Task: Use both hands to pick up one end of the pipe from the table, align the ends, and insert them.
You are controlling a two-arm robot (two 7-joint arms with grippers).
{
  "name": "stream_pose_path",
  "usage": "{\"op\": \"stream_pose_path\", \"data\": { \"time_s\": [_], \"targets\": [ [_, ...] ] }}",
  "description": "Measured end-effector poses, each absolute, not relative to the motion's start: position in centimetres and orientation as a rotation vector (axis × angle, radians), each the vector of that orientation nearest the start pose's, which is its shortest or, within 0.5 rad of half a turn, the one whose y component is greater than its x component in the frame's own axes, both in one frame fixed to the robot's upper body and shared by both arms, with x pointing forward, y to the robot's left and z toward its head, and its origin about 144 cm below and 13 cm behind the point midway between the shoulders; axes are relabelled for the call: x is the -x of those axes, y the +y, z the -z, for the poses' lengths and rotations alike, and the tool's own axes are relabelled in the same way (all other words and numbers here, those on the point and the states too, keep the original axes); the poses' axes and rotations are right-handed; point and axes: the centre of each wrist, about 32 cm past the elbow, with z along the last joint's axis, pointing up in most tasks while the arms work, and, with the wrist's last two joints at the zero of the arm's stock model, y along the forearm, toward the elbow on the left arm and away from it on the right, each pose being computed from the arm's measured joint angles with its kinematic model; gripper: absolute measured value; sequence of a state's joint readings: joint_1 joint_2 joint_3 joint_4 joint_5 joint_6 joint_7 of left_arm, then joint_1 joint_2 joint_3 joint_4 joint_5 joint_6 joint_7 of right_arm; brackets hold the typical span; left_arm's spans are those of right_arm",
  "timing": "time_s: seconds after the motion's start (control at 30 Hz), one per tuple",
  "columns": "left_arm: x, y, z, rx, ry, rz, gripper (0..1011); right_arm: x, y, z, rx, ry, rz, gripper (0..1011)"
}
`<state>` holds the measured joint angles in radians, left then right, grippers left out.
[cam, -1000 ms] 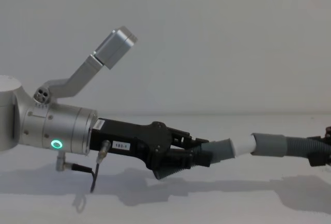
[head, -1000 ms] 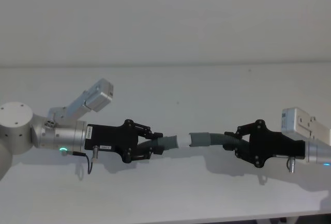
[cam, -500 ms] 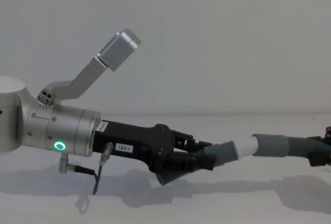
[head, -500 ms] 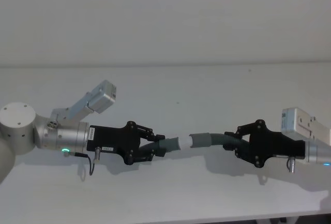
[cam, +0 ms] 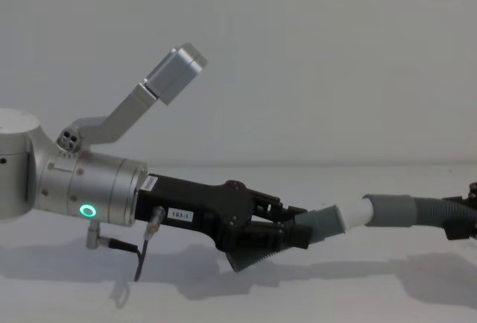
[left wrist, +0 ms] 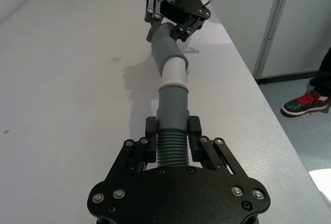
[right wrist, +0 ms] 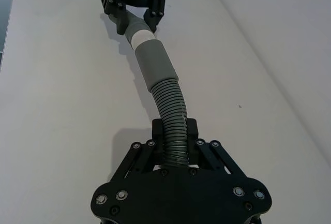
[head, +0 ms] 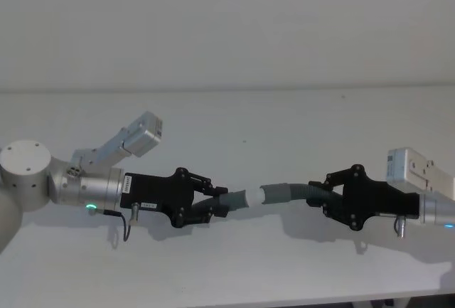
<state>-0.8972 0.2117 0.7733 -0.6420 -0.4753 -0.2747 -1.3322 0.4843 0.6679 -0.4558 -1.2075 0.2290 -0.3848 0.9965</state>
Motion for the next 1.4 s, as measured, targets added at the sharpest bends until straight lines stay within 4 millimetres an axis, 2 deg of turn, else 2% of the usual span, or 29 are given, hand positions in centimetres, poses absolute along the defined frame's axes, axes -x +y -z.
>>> {"op": "stream_pose_path", "data": {
  "time_s": [0.8,1.4],
  "targets": [
    [-67.2,21.6,-121.1,-0.252,-0.153,0.060,325,-56.1,-37.5,-121.2,0.406,-0.458,0.329,226],
    [-68.0,20.3,-121.5,-0.274,-0.161,0.109,325,-56.1,-37.6,-121.2,0.406,-0.457,0.330,226]
  ]
}}
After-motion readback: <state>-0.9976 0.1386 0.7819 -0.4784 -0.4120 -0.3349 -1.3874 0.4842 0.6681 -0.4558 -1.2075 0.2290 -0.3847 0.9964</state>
